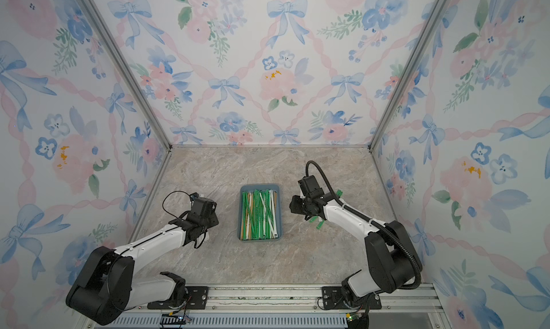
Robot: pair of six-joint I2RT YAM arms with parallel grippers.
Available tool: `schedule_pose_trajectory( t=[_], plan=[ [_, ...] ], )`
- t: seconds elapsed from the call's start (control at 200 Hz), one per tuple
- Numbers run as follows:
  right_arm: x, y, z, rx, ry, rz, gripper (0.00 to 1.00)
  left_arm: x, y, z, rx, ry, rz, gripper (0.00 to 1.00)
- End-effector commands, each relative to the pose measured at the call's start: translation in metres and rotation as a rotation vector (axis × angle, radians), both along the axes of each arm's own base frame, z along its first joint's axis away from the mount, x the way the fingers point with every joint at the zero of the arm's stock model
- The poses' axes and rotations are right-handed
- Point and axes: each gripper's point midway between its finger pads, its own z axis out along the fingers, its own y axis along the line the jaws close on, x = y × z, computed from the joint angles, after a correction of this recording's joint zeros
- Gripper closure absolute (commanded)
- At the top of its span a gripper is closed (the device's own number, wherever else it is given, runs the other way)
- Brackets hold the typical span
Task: Put the straws into the storage box
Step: Pick up the straw from the center of the board.
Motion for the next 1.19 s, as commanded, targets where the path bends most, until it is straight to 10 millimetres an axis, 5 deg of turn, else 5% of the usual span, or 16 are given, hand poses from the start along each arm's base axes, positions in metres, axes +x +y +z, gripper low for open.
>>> schedule_pose_trajectory(
  t=[0.0,0.5,0.95,1.19],
  plan=[
    [-0.005,-0.006,-0.002,-0.007,0.011,-0.002,0.53,-0.007,0.009,-0.012,0.044,0.045,0.0,0.48],
    [-0.006,-0.01,0.0,-0.013,0.007,-0.01,0.53,-0.01,0.009,-0.03,0.068,0.116,-0.023,0.54],
    [-0.005,-0.018,0.002,-0.015,0.001,-0.025,0.53,-0.013,0.004,-0.041,0.063,0.158,-0.057,0.76],
    [-0.003,-0.046,0.006,-0.026,-0.008,-0.082,0.53,-0.011,-0.008,-0.036,0.053,0.138,-0.091,0.96]
  ],
)
